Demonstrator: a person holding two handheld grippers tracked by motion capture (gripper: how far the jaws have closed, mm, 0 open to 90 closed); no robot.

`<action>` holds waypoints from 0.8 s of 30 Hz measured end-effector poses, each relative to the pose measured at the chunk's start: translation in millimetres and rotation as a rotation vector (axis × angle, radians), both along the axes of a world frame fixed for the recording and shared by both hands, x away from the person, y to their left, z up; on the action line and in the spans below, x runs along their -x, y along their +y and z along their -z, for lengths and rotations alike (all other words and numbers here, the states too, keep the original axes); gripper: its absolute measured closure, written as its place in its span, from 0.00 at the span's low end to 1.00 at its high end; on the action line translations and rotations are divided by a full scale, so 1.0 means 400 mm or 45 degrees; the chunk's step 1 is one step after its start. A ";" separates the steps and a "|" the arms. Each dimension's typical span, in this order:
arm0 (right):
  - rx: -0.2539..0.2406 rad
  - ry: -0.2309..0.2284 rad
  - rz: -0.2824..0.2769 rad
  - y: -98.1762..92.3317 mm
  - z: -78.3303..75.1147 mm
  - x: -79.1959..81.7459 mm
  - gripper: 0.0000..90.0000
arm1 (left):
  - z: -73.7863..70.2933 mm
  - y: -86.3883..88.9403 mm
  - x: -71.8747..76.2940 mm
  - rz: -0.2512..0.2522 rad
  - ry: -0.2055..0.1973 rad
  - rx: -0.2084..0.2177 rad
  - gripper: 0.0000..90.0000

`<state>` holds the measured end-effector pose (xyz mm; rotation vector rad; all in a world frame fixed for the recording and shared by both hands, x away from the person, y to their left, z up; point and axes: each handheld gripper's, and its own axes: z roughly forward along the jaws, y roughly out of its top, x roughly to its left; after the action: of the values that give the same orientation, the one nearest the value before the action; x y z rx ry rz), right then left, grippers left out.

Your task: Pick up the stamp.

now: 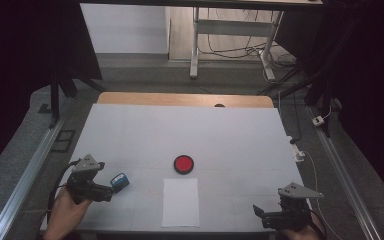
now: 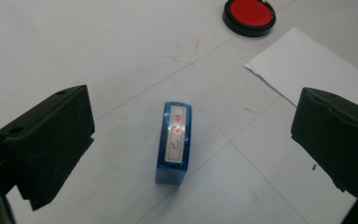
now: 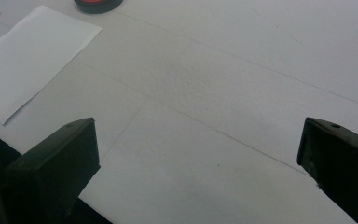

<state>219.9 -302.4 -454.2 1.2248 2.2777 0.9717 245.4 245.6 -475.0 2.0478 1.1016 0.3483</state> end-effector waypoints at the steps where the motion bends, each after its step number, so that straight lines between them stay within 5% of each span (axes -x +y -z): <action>1: 0.000 0.000 -0.001 0.000 0.000 0.000 0.00 | 0.000 -0.001 -0.006 -0.003 0.008 0.002 0.00; 13: -0.005 0.007 -0.007 -0.002 0.000 0.000 0.00 | 0.026 -0.010 -0.049 0.030 0.035 -0.043 0.00; 24: -0.012 0.005 -0.013 -0.003 0.000 0.001 0.00 | 0.069 -0.015 -0.055 0.043 0.124 -0.122 0.00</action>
<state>219.6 -303.6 -454.3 1.2213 2.2873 0.9852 267.5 239.7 -502.7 2.1850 1.1261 0.2917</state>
